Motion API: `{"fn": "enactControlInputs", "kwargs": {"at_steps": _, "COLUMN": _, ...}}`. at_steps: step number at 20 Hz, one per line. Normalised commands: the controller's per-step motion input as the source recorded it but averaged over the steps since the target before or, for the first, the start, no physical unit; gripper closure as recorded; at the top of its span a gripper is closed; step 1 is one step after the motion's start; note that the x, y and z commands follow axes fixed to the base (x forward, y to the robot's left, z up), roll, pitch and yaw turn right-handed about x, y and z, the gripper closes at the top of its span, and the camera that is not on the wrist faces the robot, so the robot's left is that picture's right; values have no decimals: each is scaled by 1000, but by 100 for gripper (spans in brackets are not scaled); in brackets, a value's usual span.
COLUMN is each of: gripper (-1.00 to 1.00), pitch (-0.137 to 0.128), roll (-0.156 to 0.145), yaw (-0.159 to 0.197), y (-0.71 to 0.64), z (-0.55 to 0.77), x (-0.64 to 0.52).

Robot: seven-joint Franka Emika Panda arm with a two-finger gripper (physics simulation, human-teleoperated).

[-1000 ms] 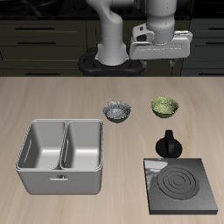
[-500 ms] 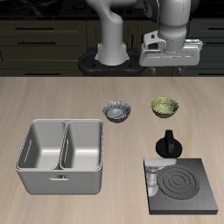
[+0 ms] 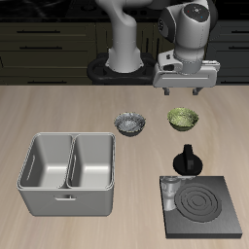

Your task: Place the green bowl on the flat stove

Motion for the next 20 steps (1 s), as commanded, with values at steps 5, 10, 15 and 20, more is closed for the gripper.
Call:
{"fn": "enactControlInputs", "kwargs": {"at_steps": 5, "gripper": -100, "pitch": 22, "roll": -26, "yaw": 11, "y": -100, "z": -425, "x": -9}}
{"fn": "enactControlInputs", "kwargs": {"at_steps": 10, "gripper": -100, "pitch": 22, "roll": -29, "yaw": -6, "y": -145, "z": -289, "x": 4}}
{"fn": "enactControlInputs", "kwargs": {"at_steps": 15, "gripper": -100, "pitch": 25, "roll": -13, "yaw": 6, "y": -71, "z": -349, "x": -15}}
{"fn": "enactControlInputs", "kwargs": {"at_steps": 20, "gripper": -100, "pitch": 71, "roll": -4, "yaw": -55, "y": -40, "z": -344, "x": -35}}
